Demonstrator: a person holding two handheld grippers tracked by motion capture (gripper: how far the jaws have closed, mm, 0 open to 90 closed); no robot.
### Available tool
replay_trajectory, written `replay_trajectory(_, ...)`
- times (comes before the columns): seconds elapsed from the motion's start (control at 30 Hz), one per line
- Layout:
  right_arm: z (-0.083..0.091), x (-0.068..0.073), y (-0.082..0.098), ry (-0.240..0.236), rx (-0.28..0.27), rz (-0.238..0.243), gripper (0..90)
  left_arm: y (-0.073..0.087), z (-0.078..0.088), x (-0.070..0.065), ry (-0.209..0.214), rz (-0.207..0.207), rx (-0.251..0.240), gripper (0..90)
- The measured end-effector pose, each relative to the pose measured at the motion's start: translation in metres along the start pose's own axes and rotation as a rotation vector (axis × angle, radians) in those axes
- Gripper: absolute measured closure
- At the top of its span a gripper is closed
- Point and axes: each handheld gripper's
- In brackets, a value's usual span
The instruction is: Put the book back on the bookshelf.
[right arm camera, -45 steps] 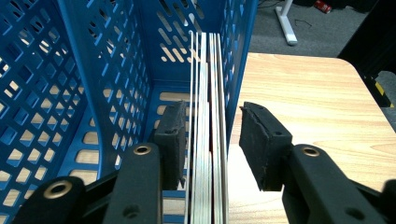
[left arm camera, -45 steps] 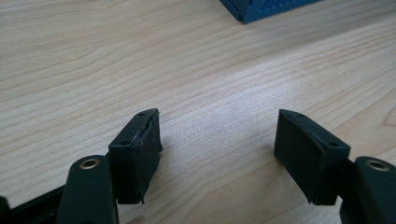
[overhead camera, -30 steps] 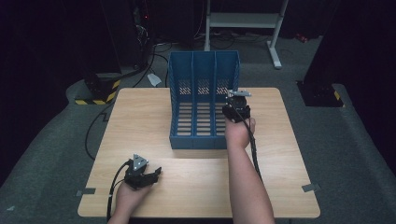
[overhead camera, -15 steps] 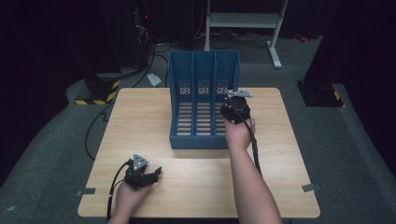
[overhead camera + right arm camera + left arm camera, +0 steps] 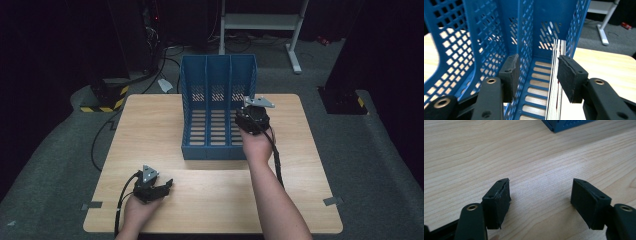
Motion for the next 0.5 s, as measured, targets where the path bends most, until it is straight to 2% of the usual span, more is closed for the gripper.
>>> replay_trajectory(0.13,0.012,-0.006,0.008,-0.041,-0.035,-0.003,47.9,0.000,0.000,0.000,-0.001,-0.002,0.003,31.7)
replay_trajectory(0.27,0.019,-0.010,0.019,-0.066,-0.033,0.009,45.8,0.000,0.000,0.000,-0.003,0.000,0.004,31.8)
replay_trajectory(0.5,0.036,-0.019,0.043,-0.085,-0.053,0.036,43.3,0.000,0.000,0.000,-0.004,0.002,0.002,32.0)
Point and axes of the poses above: each handheld gripper's, and its own axes: z roughly backward along the jaws, y roughly out of its underside, x roughly to its left, and after that the axes turned 1 degree about z, right-handed
